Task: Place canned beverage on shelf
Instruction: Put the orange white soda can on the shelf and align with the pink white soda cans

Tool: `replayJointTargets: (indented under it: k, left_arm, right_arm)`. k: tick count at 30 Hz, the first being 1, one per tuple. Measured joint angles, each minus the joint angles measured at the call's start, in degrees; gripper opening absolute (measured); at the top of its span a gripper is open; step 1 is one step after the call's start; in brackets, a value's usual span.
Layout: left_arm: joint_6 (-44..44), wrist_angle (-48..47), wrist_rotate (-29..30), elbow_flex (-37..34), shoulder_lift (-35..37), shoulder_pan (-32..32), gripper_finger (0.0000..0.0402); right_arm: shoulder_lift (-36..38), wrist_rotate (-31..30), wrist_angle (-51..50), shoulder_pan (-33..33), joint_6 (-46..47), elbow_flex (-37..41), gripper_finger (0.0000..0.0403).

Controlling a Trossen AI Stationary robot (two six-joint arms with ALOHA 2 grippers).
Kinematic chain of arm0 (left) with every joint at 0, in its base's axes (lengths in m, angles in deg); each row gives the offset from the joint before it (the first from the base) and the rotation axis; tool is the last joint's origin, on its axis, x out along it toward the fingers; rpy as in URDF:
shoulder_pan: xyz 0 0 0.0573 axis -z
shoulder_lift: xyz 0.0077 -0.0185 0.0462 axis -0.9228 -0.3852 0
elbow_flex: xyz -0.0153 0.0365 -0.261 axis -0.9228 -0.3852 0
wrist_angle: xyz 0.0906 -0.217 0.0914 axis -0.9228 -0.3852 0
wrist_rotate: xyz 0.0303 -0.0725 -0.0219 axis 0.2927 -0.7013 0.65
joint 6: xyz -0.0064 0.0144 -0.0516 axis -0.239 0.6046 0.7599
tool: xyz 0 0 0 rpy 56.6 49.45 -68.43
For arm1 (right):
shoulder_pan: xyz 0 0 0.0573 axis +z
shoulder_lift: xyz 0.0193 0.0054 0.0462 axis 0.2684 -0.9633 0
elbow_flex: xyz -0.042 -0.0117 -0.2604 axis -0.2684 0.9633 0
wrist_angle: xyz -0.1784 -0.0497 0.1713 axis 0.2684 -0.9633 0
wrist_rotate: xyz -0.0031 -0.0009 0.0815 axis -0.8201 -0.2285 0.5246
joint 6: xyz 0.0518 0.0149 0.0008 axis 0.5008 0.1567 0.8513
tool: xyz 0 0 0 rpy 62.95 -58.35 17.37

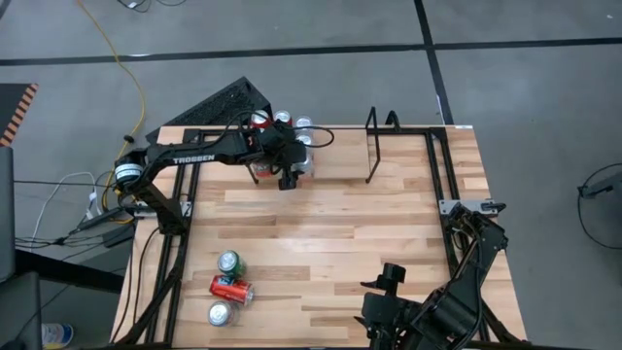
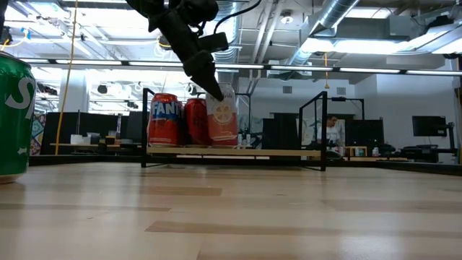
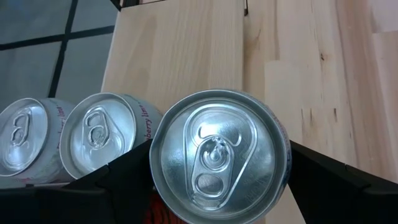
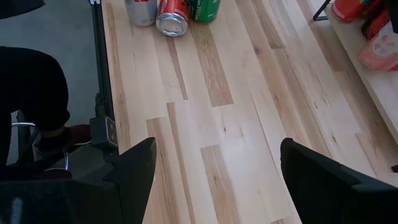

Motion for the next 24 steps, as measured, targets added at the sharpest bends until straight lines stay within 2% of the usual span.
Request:
replayJointTargets:
  k: [10, 20, 24]
  left_arm:
    - [0.03, 0.67, -0.01, 0.32, -4.12, -0.39, 0.03]
    - [-1.38, -1.51, -0.98, 0.99, -4.04, -0.44, 0.0301]
    - [-1.84, -1.0, -1.37, 1.18, -4.04, -0.22, 0.0317]
  right_arm:
    - [0.07, 0.0, 0.61, 0.0, 0.04, 0.24, 0.0315]
    - [0.02, 0.38, 1.77, 0.0, 0.46, 3.76, 0.0315]
    - [0.02, 0.44, 1.76, 0.11, 0.5, 3.76, 0.0315]
